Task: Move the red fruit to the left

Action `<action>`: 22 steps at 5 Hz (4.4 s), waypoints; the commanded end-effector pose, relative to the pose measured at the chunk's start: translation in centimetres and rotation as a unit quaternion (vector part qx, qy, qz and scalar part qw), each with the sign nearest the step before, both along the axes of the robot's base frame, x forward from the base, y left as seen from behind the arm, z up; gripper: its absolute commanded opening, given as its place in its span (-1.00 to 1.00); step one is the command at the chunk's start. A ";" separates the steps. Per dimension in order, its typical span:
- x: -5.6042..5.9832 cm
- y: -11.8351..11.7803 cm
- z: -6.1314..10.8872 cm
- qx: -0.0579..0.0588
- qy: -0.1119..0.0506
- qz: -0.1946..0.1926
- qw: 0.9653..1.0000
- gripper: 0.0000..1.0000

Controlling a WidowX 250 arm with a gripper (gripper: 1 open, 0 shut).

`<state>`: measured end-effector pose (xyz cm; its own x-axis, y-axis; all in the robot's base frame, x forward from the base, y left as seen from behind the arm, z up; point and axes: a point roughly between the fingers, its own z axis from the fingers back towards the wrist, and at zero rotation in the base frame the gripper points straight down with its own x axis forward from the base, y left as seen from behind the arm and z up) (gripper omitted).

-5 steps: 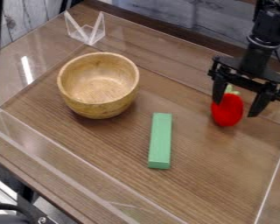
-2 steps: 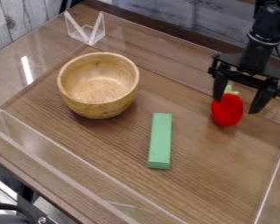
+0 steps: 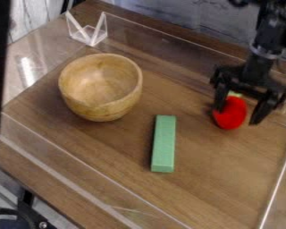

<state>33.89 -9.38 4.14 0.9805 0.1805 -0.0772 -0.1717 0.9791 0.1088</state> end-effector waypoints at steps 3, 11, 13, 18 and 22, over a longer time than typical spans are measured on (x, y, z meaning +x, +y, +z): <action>1.3 1.9 2.5 -0.002 -0.026 0.016 1.000 -1.00; 3.5 15.3 1.9 0.002 -0.033 0.174 0.984 -1.00; 3.4 15.3 1.6 -0.005 -0.030 0.196 0.980 -1.00; 3.8 15.6 5.1 -0.048 -0.040 0.227 0.972 -1.00; 1.1 23.9 11.9 -0.082 -0.071 0.233 0.967 -1.00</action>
